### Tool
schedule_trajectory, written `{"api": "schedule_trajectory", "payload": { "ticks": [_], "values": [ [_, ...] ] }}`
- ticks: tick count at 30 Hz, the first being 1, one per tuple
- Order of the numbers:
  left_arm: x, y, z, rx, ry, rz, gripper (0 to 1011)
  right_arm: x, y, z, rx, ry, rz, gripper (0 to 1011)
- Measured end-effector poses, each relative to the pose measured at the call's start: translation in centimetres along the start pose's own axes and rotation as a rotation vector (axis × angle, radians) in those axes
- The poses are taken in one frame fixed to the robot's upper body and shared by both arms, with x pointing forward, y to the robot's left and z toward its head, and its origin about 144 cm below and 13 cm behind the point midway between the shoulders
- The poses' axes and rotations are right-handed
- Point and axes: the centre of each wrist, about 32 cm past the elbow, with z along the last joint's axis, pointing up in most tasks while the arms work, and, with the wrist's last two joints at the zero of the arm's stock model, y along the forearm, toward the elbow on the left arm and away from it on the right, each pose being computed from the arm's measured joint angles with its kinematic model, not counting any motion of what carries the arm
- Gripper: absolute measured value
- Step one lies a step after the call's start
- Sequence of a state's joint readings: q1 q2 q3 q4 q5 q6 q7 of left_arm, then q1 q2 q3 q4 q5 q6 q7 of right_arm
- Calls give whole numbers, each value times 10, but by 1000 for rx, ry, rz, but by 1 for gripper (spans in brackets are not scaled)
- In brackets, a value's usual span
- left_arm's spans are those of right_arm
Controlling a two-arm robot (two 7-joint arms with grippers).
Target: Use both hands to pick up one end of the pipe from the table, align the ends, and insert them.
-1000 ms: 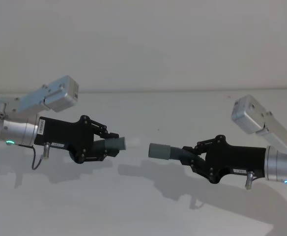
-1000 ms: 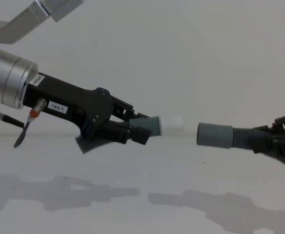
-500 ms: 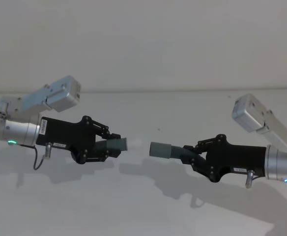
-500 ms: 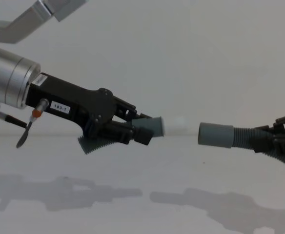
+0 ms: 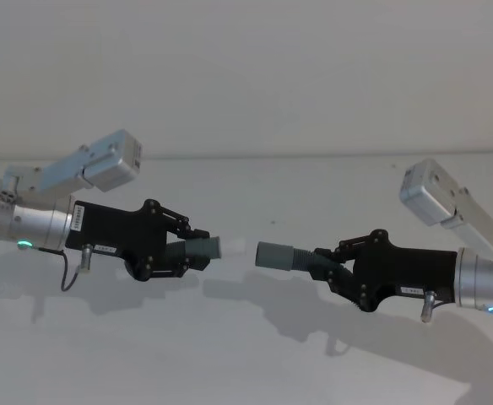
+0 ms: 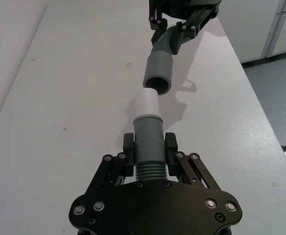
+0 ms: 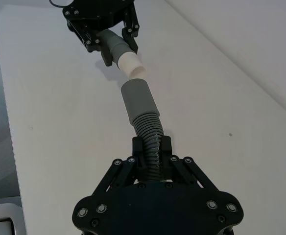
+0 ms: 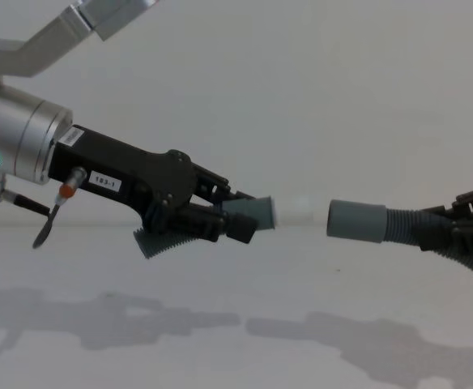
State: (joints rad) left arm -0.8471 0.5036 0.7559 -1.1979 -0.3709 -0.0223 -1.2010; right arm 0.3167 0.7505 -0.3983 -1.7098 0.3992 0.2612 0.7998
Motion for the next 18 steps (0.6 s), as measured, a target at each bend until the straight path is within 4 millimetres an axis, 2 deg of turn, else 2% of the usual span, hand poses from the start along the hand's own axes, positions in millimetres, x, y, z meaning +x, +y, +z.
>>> {"api": "schedule_trajectory", "payload": {
  "ticks": [18],
  "values": [
    [4, -2, -1, -2, -1, -12, 332, 1, 3, -1, 8, 5, 3, 184]
  ]
}}
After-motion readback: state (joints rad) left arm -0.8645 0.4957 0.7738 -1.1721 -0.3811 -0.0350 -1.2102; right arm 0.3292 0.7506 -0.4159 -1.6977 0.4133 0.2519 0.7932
